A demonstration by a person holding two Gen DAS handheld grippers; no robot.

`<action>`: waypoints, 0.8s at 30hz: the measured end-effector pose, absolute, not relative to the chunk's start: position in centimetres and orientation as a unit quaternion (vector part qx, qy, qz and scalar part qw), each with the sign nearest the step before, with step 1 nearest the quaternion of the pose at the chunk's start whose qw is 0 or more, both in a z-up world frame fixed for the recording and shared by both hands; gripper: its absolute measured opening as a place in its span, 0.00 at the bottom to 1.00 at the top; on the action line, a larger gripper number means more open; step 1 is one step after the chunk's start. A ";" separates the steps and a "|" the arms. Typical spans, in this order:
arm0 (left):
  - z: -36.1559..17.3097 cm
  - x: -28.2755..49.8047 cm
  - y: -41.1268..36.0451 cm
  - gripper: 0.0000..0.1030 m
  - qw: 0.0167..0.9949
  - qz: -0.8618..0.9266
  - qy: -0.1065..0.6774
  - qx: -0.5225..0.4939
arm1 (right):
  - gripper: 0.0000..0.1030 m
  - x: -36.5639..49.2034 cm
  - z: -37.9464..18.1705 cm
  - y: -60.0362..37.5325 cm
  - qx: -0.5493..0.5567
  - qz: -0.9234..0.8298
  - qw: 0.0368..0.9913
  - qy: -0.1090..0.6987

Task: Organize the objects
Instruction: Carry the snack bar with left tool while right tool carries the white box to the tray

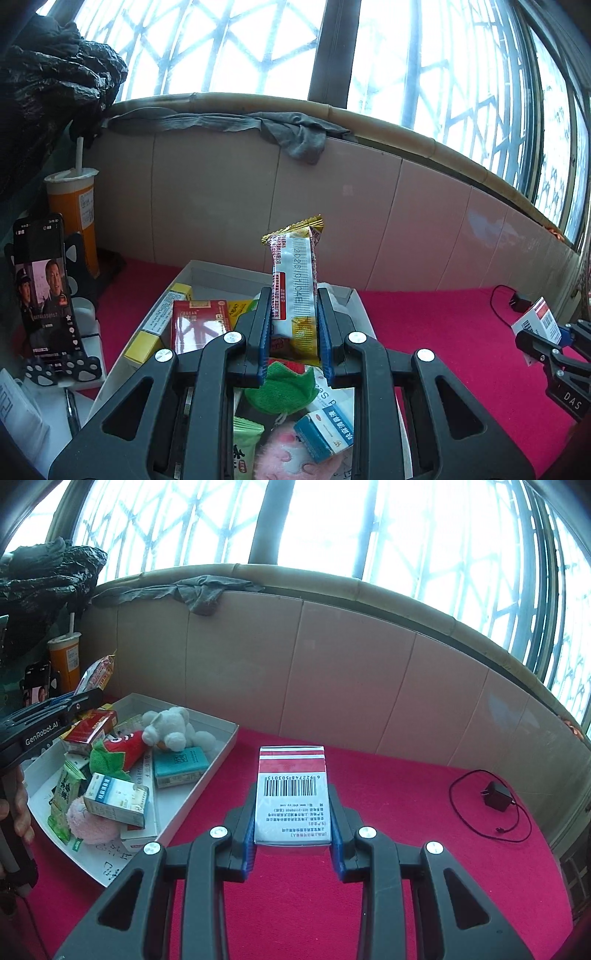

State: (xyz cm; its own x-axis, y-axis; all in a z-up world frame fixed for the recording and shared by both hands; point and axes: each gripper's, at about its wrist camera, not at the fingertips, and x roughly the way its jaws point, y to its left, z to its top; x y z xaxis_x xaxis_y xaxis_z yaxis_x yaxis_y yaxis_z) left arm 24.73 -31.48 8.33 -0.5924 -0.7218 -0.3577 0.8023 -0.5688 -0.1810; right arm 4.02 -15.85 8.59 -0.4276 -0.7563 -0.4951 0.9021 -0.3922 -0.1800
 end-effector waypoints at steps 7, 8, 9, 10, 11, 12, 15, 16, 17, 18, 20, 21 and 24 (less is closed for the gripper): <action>9.2 29.2 -34.2 0.21 0.440 -0.868 0.214 0.085 | 0.30 6.5 10.1 -18.5 0.184 -0.786 0.550 0.213; 9.1 29.8 -34.7 0.21 0.435 -0.868 0.226 0.082 | 0.30 6.9 10.3 -18.9 0.188 -0.781 0.557 0.211; 9.1 30.4 -35.2 0.21 0.427 -0.869 0.236 0.080 | 0.30 7.4 10.5 -19.3 0.190 -0.776 0.564 0.210; 9.0 30.8 -35.6 0.21 0.419 -0.871 0.244 0.080 | 0.30 7.9 10.6 -19.6 0.193 -0.770 0.570 0.211; 9.0 31.2 -35.8 0.21 0.412 -0.872 0.249 0.083 | 0.30 8.5 10.7 -20.0 0.195 -0.764 0.577 0.212; 9.0 31.3 -36.0 0.21 0.402 -0.875 0.254 0.089 | 0.30 9.1 10.8 -20.4 0.196 -0.758 0.584 0.213; 8.7 30.6 -36.2 0.21 0.358 -0.885 0.266 0.133 | 0.31 10.7 10.7 -21.7 0.204 -0.741 0.601 0.221; 8.6 30.3 -36.0 0.21 0.345 -0.889 0.265 0.142 | 0.30 11.1 10.6 -22.2 0.207 -0.735 0.605 0.224; 8.6 29.9 -35.6 0.21 0.336 -0.893 0.261 0.147 | 0.31 11.5 10.6 -22.9 0.208 -0.732 0.607 0.229; 8.7 29.5 -35.3 0.21 0.328 -0.896 0.257 0.152 | 0.31 11.8 10.5 -23.6 0.208 -0.729 0.608 0.234; 8.9 29.1 -34.7 0.21 0.318 -0.902 0.248 0.152 | 0.31 12.0 10.3 -25.2 0.214 -0.725 0.608 0.243; 8.9 29.1 -34.6 0.21 0.320 -0.902 0.249 0.147 | 0.31 12.0 10.1 -26.0 0.221 -0.722 0.608 0.245; 8.7 29.6 -35.1 0.21 0.319 -0.900 0.271 0.124 | 0.31 11.7 9.1 -28.0 0.251 -0.713 0.607 0.248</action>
State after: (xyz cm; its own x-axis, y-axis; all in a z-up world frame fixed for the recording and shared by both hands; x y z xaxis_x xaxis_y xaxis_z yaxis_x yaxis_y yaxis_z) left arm 29.62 -35.09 8.66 -0.7658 -0.5063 -0.3965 0.6411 -0.6493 -0.4091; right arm 11.71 -27.98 9.06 -0.1383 -0.7406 -0.6576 0.9888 -0.1412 -0.0489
